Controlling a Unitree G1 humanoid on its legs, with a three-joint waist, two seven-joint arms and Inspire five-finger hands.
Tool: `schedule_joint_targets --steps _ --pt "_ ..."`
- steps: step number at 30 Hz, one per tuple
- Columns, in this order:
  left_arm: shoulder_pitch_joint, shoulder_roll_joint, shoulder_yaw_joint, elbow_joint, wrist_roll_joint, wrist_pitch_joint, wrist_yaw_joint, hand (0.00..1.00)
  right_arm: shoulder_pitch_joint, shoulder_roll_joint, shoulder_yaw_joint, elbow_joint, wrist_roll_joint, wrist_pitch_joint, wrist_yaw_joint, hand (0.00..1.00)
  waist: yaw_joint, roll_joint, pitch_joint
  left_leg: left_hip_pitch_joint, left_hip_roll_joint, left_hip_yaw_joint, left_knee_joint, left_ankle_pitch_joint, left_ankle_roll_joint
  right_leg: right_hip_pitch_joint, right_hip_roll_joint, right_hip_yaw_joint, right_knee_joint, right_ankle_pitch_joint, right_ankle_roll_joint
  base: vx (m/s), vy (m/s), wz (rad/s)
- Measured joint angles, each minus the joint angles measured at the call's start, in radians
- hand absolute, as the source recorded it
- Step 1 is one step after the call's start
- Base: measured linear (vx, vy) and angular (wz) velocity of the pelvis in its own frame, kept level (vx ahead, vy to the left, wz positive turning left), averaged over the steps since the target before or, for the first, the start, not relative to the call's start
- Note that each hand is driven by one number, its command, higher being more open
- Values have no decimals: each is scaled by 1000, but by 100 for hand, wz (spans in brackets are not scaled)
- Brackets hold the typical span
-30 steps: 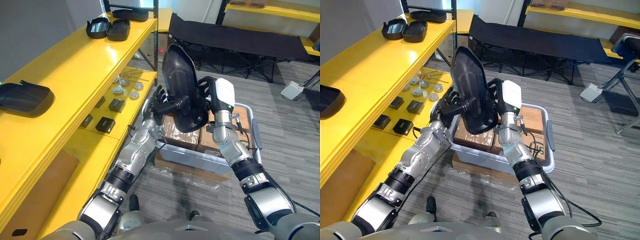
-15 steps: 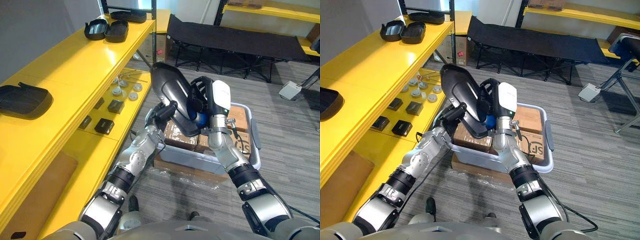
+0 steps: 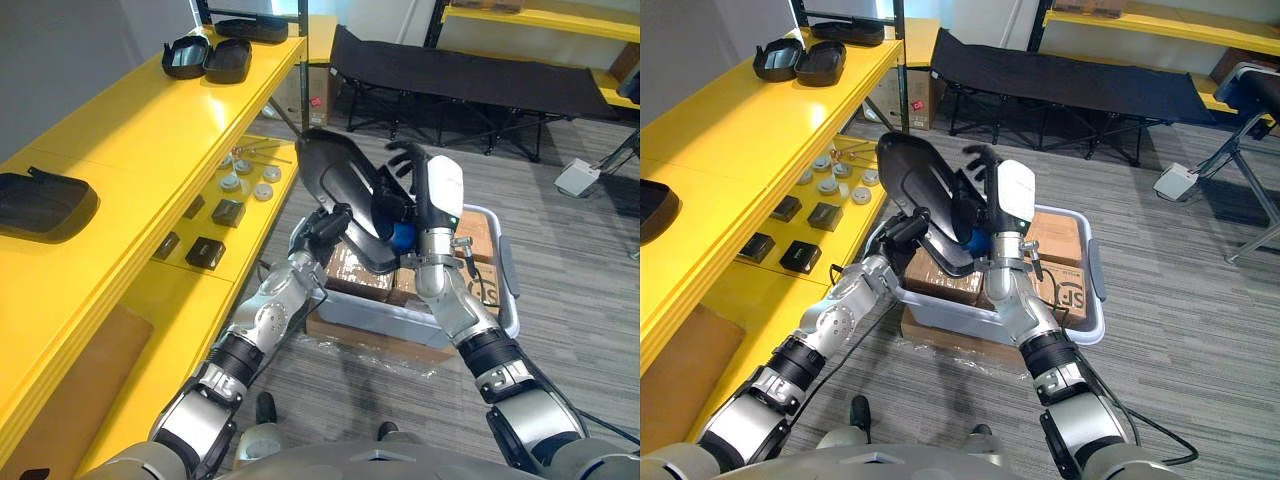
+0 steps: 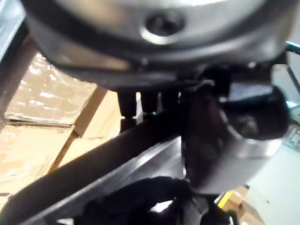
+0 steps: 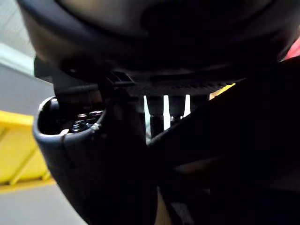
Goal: Walk over and take three plastic housings, then place them on the shelf
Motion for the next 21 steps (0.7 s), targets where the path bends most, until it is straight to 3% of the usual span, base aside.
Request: schedule_joint_targets --steps 4,6,10,15,18,21 --pt "0 0 -15 -40 36 -18 21 0 35 8 -30 -64 100 -23 -40 100 -1 -1 0 -1 0 0 0 -1 -1 -2 0 0 0 -1 -1 0 0 0" --pt "0 -2 -21 -88 134 -22 56 0 64 15 -48 -106 145 -36 -43 100 0 -1 1 -1 0 0 0 -3 -4 -2 0 0 0 -2 -2 0 0 0" --pt "23 -17 -16 -239 451 -37 158 0 130 52 -55 -198 227 -46 32 100 -8 -1 0 -2 1 6 0 1 -4 -15 1 5 17 -8 -8 -1 -1 -5" --pt "117 -84 109 -353 825 -115 324 0 231 86 -39 -289 376 -59 162 100 -25 -1 0 1 3 9 0 -3 -9 -18 2 8 23 -15 -14 -28 -20 -2" --pt "144 -72 171 -406 1112 -142 446 0 334 88 -33 -336 389 -25 175 100 -25 -1 0 0 3 9 0 -7 -13 -25 2 8 23 -20 -19 -41 -17 0" --pt "182 -45 179 -500 1290 -142 539 0 418 91 -35 -387 500 -13 178 100 -25 0 -2 -13 3 9 0 -9 -12 -39 2 9 23 -22 -20 -14 -5 0"
